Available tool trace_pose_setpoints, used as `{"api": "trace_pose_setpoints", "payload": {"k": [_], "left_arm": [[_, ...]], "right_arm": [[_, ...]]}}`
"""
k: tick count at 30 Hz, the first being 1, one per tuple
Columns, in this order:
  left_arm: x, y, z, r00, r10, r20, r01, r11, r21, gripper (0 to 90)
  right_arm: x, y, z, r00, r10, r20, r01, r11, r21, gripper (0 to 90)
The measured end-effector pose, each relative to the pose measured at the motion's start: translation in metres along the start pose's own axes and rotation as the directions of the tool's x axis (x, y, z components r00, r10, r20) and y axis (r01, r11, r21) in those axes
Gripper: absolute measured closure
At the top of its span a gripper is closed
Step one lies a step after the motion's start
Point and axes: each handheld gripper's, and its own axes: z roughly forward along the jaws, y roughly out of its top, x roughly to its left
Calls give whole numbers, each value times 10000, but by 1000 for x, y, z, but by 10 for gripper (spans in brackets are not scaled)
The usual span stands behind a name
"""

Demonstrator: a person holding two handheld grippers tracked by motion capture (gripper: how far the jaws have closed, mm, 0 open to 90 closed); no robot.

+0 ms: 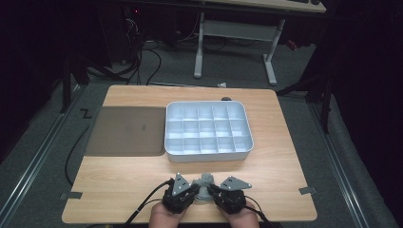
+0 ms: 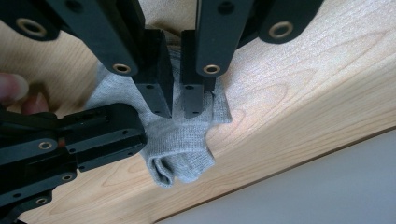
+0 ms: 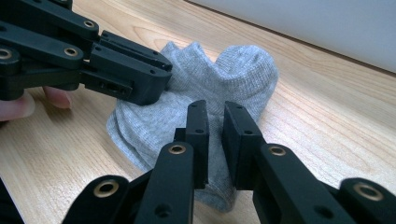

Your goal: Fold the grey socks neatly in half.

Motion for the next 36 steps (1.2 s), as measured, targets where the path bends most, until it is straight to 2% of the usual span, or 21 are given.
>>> {"api": "trace_pose_setpoints", "payload": {"k": [2,4,6,7,8,9,14,17,20,24,29,36], "left_arm": [[0,0,0,10000,-20,-13,20,10000,-1,837],[0,0,0,10000,-50,-18,50,10000,9,834],[0,0,0,10000,-33,-29,33,10000,39,833],[0,1,0,10000,-6,-56,6,10000,61,831],[0,1,0,10000,-6,-56,6,10000,61,831],[-1,1,1,10000,-16,-72,17,10000,46,829],[-4,2,0,9999,64,-133,-63,9999,83,818],[-6,3,0,9999,22,-118,-22,10000,22,809],[-12,9,-2,9997,248,19,-248,9994,-230,774],[-17,13,2,9992,400,44,-399,9989,-237,779],[-19,11,15,9980,526,-361,-525,9986,20,823],[-17,11,19,9957,591,-709,-574,9980,263,900]], "right_arm": [[0,1,-4,9998,183,-37,-183,9996,-198,762],[-4,2,-12,9983,563,-131,-568,9973,-469,713],[-10,2,-21,9963,860,29,-857,9941,-667,686],[-12,1,-24,9944,1053,67,-1047,9924,-652,670],[-12,1,-24,9944,1053,67,-1047,9924,-652,670],[-15,-2,-27,9915,1300,-72,-1302,9894,-638,649],[-12,-5,-21,9829,1775,-495,-1788,9836,-234,605],[-12,-6,-17,9832,1774,-435,-1779,9840,-69,590],[-11,-9,-10,9849,1685,-387,-1675,9855,265,588],[-10,-10,-8,9837,1714,-534,-1700,9850,301,613],[-11,-11,-8,9816,1797,-653,-1779,9835,312,639],[-12,-12,-9,9772,1977,-773,-1959,9802,299,648]]}}
